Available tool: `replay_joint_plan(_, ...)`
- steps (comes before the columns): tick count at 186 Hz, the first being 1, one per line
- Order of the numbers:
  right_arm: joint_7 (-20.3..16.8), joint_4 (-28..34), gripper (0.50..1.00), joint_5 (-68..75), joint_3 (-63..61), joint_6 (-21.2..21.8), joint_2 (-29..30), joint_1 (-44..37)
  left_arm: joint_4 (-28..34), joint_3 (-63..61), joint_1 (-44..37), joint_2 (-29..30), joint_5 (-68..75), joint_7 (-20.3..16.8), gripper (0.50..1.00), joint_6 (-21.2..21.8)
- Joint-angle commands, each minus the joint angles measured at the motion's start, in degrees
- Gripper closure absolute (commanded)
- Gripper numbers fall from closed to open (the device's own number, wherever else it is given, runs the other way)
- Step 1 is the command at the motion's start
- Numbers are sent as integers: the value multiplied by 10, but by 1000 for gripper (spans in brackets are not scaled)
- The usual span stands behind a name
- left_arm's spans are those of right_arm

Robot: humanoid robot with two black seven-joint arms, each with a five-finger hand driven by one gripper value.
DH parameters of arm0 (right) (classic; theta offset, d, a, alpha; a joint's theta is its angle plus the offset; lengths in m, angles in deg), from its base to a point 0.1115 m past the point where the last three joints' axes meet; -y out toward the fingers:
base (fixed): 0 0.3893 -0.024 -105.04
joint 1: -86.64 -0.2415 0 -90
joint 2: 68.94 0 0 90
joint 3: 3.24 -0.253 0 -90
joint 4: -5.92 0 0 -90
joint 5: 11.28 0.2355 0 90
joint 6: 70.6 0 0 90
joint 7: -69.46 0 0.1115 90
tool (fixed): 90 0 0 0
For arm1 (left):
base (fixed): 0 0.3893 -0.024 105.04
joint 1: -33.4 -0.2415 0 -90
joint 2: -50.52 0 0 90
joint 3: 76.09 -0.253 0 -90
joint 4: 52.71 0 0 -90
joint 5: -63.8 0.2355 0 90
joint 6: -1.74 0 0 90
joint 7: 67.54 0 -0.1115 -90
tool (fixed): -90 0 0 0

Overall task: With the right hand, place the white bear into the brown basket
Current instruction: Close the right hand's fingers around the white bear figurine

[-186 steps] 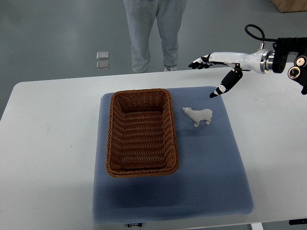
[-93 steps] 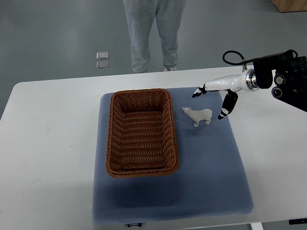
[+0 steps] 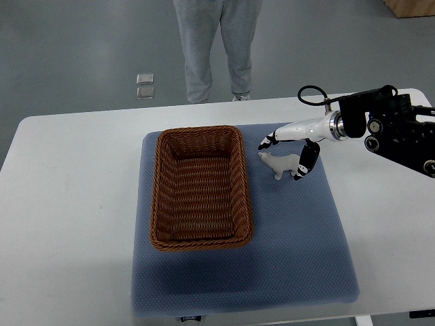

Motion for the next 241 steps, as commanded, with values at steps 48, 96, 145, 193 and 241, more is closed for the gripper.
replay_joint_plan(48,0,-20,599,-2,0,-21,17,10,0,0,0,0,0,0,500,0)
replay_joint_plan(96,0,-32,638,-2,0,-35,19,15,0,0,0,0,0,0,500,0)
replay_joint_plan(145,0,-32,705,-2,1,-34,19,19,0,0,0,0,0,0,500,0)
replay_joint_plan(193,0,-32,828,-4,3,-30,19,24,0,0,0,0,0,0,500,0)
replay_joint_plan(241,-1,-32,969,-4,3,-28,19,23,0,0,0,0,0,0,500,0)
